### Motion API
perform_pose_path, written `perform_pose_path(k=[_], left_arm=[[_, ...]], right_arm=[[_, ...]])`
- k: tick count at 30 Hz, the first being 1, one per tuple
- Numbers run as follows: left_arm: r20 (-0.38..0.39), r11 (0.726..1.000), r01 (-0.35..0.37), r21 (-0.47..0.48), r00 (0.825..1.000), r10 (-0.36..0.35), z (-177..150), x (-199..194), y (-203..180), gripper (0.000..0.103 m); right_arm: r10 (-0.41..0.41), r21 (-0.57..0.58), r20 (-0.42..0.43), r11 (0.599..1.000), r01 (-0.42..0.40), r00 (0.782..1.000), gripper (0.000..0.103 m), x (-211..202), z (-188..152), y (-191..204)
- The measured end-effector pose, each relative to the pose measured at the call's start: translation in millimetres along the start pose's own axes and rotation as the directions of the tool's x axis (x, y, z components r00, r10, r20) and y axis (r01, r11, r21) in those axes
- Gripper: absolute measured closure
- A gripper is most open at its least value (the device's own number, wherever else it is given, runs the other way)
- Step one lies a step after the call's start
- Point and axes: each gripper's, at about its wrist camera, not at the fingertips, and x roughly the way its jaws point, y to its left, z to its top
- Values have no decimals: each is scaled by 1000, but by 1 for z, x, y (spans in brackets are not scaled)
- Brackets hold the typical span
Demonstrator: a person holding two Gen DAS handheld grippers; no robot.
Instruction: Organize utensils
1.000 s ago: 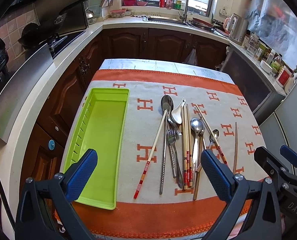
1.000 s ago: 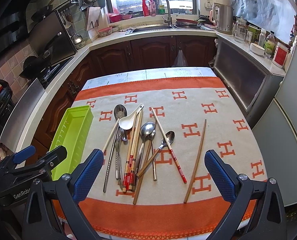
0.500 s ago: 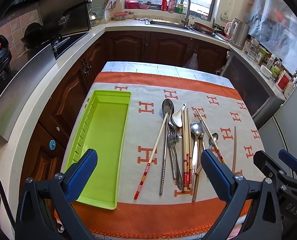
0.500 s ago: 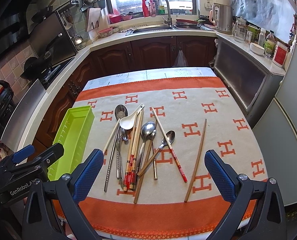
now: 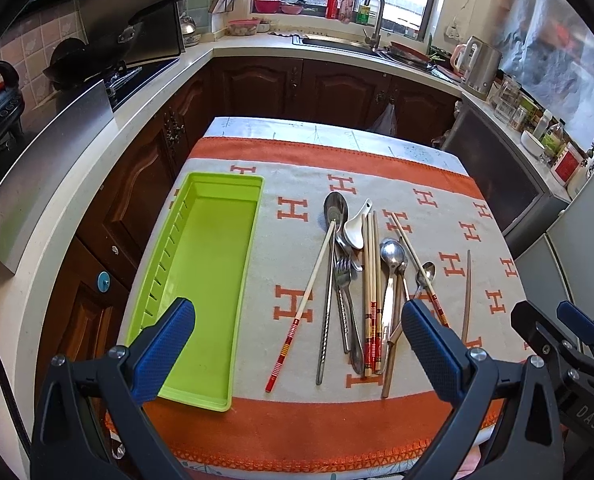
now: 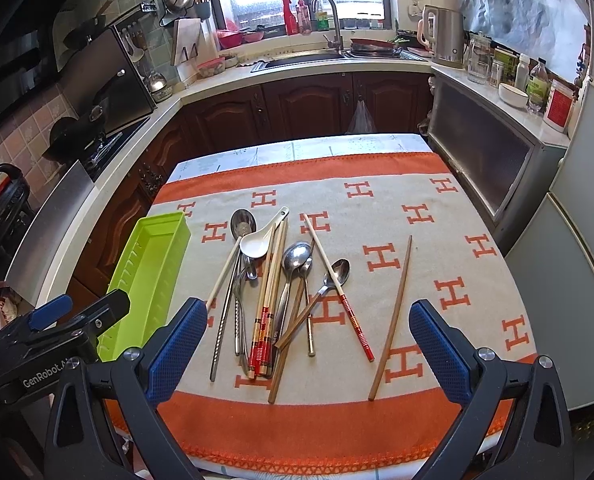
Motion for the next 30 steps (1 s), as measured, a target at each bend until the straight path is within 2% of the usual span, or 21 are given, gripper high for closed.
perform_pose_path(k=[4,8,12,13,15,20,24,26,30], left_arm=[[29,1000,13,-7,1000,-13,4,-3,1,1],[90,1000,25,6,996,-26,14,-10,-1,1],[103,997,49,65,993,-55,27,-8,-14,1],[91,994,69,89,993,-77,31,-5,-20,1],[69,990,80,116,994,-88,36,-1,-32,1],[-56,974,129,184,991,-120,47,30,-68,1],[-140,964,171,202,980,-144,48,70,-98,1],[-169,967,170,192,976,-138,46,94,-111,1],[-228,979,187,77,960,-165,43,144,-123,1]], right_arm=[[19,6,-12,1000,-19,1000,1,1,2,-5],[39,30,-27,999,-38,999,2,6,9,-20],[21,49,-46,999,-19,999,17,18,18,-41],[18,61,-56,998,-15,998,22,23,21,-49],[21,95,-87,995,-13,996,24,32,26,-66],[18,158,-151,987,6,988,30,58,28,-107],[24,199,-208,980,18,978,43,93,17,-134],[15,202,-230,979,33,973,46,114,10,-142],[-21,192,-241,979,69,970,52,150,-3,-147]])
